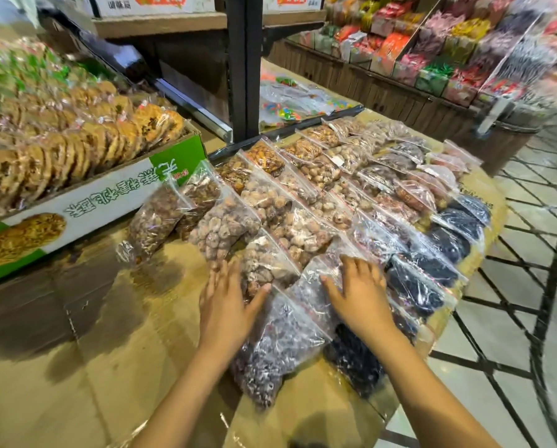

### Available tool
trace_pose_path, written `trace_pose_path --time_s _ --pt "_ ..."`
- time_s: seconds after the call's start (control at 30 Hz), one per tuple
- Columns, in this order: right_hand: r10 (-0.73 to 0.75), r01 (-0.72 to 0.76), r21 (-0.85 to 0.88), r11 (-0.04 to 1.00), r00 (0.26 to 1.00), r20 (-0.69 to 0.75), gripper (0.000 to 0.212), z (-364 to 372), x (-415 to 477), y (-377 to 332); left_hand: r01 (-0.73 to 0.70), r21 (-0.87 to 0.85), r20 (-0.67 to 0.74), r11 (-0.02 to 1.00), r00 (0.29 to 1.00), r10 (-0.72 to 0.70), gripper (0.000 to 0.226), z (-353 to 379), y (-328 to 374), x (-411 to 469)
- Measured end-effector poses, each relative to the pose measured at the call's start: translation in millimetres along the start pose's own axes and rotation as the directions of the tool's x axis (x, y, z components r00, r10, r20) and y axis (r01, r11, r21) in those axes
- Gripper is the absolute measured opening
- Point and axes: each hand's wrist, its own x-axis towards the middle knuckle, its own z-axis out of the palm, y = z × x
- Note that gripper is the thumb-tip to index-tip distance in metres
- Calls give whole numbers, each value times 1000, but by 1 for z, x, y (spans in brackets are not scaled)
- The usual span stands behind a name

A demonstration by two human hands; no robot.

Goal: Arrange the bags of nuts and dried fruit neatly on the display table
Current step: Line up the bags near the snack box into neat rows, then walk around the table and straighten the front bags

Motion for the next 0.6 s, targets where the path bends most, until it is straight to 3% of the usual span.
trace_pose_path --time_s 0.13,0.4,0.6 --pt "-46 46 -28 999 999 13 84 -3 -25 4 -41 39 39 998 998 39 88 -5 16 -14" --pt "-68 66 -52 996 996 -52 72 -23 -79 68 -196 215 101 957 979 178 87 10 118 -69" --pt "58 -57 19 998 997 -55 69 -37 -135 175 -245 257 142 935 966 214 82 74 199 -127"
